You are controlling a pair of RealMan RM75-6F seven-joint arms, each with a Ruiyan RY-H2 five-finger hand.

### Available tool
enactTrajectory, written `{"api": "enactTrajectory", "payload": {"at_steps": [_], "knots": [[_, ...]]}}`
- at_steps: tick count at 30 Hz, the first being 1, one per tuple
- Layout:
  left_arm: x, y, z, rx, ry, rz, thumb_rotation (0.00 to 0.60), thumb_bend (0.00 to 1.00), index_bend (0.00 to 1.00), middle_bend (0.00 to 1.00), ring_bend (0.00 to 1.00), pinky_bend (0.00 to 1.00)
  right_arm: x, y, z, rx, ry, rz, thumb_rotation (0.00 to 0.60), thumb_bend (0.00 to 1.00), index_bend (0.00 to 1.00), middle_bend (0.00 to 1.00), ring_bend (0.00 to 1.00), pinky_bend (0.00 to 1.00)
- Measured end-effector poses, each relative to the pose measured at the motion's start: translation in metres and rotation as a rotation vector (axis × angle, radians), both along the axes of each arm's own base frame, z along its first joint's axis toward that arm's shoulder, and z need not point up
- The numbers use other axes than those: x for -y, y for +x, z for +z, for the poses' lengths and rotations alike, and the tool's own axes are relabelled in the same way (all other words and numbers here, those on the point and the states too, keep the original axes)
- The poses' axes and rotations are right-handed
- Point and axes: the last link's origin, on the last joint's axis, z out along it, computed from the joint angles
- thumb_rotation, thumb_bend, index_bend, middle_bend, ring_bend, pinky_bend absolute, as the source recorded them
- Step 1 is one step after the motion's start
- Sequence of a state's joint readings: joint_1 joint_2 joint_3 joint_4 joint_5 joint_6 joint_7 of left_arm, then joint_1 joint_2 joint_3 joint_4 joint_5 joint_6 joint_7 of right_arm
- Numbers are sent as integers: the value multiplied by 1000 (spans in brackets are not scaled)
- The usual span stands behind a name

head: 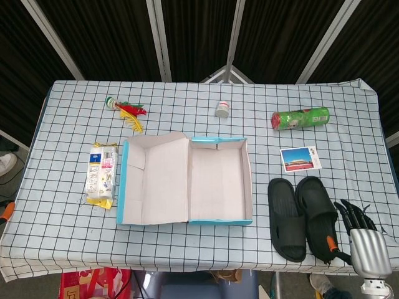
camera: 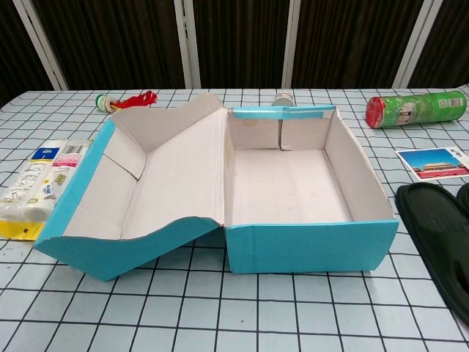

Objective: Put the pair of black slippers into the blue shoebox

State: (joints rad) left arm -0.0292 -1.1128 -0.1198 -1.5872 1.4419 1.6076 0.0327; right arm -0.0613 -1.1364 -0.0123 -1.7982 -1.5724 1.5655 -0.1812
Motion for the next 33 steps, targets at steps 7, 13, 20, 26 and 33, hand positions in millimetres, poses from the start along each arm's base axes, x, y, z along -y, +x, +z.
{"api": "enactTrajectory", "payload": {"at_steps": [7, 13, 20, 26, 33], "knots": [[5, -1, 3, 10, -2, 29, 600, 385, 91, 31, 53, 107, -11, 3, -14, -29, 81, -39, 600, 193, 116, 102, 108, 243], [4, -4, 8, 27, 9, 37, 600, 385, 87, 9, 52, 103, -15, 4, -30, -90, 115, -58, 600, 186, 114, 100, 104, 243], [5, -4, 13, 40, 40, 12, 600, 385, 87, 8, 52, 102, -20, 5, -60, -127, 210, -62, 600, 186, 114, 100, 104, 243], [7, -5, 17, 51, 50, 17, 600, 385, 87, 8, 52, 102, -19, 8, -82, -168, 269, -43, 600, 185, 114, 95, 104, 243], [7, -6, 18, 54, 55, 21, 600, 385, 87, 9, 52, 102, -8, 14, -97, -220, 265, -3, 600, 185, 114, 95, 97, 243]]}}
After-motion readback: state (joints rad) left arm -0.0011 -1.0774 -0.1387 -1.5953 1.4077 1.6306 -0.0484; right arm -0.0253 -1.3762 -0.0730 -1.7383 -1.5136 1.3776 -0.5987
